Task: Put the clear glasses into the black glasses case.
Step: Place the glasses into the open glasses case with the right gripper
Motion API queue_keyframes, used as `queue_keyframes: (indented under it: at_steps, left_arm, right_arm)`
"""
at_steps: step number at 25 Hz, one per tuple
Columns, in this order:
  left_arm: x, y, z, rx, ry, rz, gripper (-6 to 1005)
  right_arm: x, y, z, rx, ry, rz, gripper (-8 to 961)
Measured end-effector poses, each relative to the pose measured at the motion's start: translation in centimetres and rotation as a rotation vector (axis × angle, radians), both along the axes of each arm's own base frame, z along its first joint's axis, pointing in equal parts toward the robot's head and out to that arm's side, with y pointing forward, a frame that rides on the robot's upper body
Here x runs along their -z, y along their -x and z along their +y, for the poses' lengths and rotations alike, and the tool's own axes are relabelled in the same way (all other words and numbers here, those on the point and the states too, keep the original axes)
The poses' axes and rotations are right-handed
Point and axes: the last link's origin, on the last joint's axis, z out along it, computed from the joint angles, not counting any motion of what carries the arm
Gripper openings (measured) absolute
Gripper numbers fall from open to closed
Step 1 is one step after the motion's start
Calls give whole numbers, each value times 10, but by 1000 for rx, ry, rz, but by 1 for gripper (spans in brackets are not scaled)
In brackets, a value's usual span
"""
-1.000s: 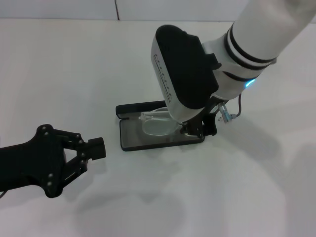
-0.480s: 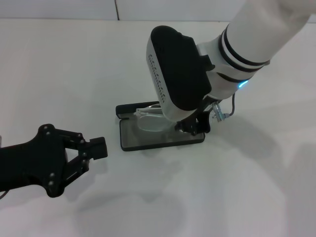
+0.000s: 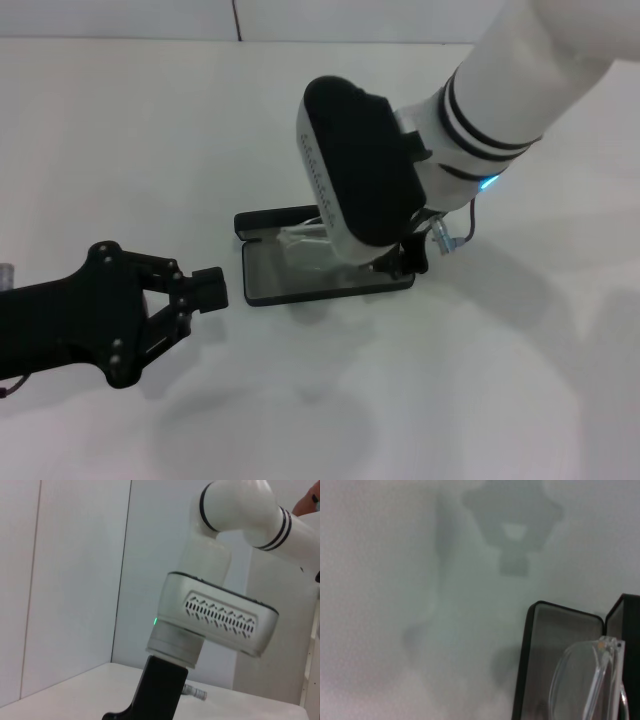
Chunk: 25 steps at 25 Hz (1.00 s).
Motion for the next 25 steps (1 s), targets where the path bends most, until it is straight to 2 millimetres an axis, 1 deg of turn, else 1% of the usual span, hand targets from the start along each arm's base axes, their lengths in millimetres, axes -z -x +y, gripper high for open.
queue_keyframes:
  at_steps: [13,19,25]
  left_arm:
    - [1,0,0,-3,4,-4,57]
    - [1,0,0,-3,5,-2,57]
    - [2,0,1,-3,6,-3,57]
  right_arm:
    - [5,-1,-2,-14,-1,12,96]
    - [6,-1,0,11,-28,30,96]
    - [8,-3,-1,7,-22,13,96]
